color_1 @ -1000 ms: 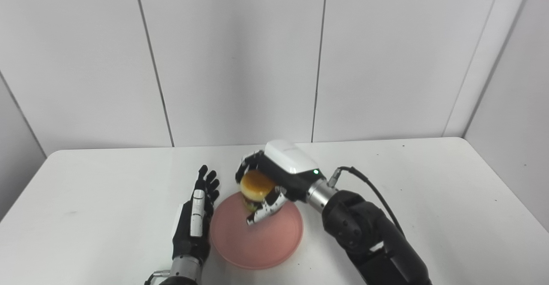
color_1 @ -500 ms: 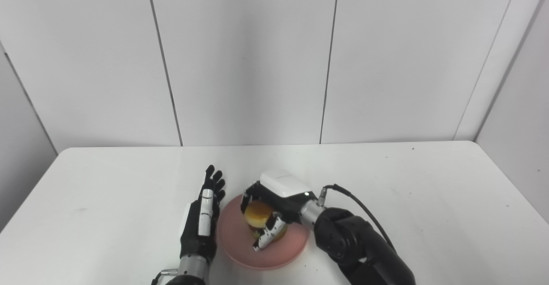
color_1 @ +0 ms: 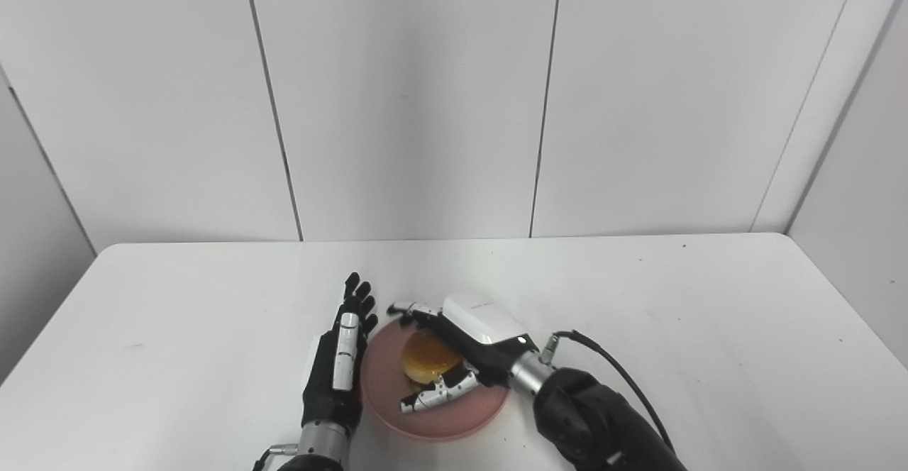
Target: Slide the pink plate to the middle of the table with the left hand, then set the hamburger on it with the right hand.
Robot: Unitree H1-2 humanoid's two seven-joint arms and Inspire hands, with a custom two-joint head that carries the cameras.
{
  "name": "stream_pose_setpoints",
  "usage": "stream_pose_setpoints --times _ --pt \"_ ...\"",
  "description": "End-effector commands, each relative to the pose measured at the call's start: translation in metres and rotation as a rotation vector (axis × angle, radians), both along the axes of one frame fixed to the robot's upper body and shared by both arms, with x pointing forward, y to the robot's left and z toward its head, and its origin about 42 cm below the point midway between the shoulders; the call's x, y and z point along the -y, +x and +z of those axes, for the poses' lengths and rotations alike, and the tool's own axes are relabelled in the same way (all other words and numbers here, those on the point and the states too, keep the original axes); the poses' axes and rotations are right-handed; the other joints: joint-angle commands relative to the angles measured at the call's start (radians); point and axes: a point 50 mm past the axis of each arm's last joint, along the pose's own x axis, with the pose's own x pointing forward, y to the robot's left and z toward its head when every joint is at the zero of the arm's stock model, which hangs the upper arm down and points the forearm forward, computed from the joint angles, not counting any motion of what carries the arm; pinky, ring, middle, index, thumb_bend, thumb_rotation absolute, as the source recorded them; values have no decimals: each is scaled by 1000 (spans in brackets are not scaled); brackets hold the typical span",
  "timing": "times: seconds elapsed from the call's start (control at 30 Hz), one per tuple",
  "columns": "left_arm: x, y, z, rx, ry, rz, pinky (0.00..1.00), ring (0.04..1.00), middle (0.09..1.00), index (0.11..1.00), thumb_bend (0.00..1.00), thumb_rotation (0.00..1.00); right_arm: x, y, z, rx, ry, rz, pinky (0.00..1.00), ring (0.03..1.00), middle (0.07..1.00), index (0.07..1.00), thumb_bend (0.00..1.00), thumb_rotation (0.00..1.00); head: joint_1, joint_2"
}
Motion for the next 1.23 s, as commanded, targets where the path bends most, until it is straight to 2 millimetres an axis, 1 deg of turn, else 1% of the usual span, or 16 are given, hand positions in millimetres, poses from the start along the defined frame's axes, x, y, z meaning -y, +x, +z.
stream_pose_setpoints --times 0.0,0.13,0.27,0.33,0.37,0.4,0.43,0.47,0.5,0.57,0.63,0.7,0.8,0.93,1.03,1.2 --pt "3 -16 -23 -66 -23 1 973 990 988 990 626 1000 2 0 34 79 73 1 988 997 998 980 708 580 -1 1" --pt "2 -15 -24 -71 -33 5 983 985 986 989 624 1000 17 -11 38 131 157 -32 1000 1000 1000 995 719 553 -6 2" --pt "0 -15 -24 -79 -32 0 998 989 993 999 645 1000 32 -16 35 155 222 -62 1000 1000 1000 1000 721 594 -18 4" --pt "-2 -15 -24 -82 -29 0 1000 991 996 1000 657 1000 37 -18 34 167 243 -70 1000 1000 1000 1000 716 596 -24 3" --pt "-3 -16 -24 -81 -34 5 1000 990 994 1000 657 1000 40 -18 30 174 288 -81 999 1000 1000 1000 721 608 -31 3" --pt "-3 -16 -25 -79 -37 9 999 985 988 998 655 1000 42 -18 26 179 322 -90 992 1000 1000 1000 740 647 -31 3" --pt "-4 -16 -25 -75 -44 15 999 984 988 998 655 1000 46 -17 19 185 371 -121 992 1000 1000 1000 741 651 -35 3" --pt "-4 -16 -25 -72 -49 18 1000 983 987 997 650 1000 49 -16 13 191 404 -143 968 1000 1000 1000 745 701 -35 3" --pt "-5 -16 -25 -67 -56 19 1000 983 986 997 648 1000 52 -16 4 171 455 -178 960 1000 1000 1000 746 718 -37 3" --pt "-6 -16 -25 -60 -65 18 1000 990 991 1000 639 1000 55 -16 -9 121 541 -223 990 1000 1000 1000 722 828 -39 1" --pt "-7 -16 -24 -50 -66 20 1000 993 992 1000 628 1000 54 -17 -18 67 620 -254 998 1000 1000 1000 703 855 -42 4" --pt "-9 -17 -24 -49 -63 26 1000 990 990 997 622 1000 47 -19 -25 -12 764 -274 1000 1000 1000 1000 660 840 -49 5" --pt "-11 -17 -24 -51 -65 29 1000 990 987 991 627 1000 40 -26 -31 -123 953 -270 1000 1000 1000 1000 654 827 -61 6" --pt "-13 -18 -24 -47 -56 20 1000 1000 997 998 632 1000 33 -36 -35 -213 1080 -293 1000 1000 1000 1000 674 898 -68 9" --pt "-14 -20 -24 -41 -55 19 1000 1000 1000 1000 626 1000 25 -42 -37 -260 1140 -294 1000 1000 1000 1000 666 915 -71 8" --pt "-16 -19 -24 -49 -43 1 1000 1000 1000 1000 653 1000 20 -42 -36 -309 1127 -291 1000 1000 1000 1000 627 992 -79 9"
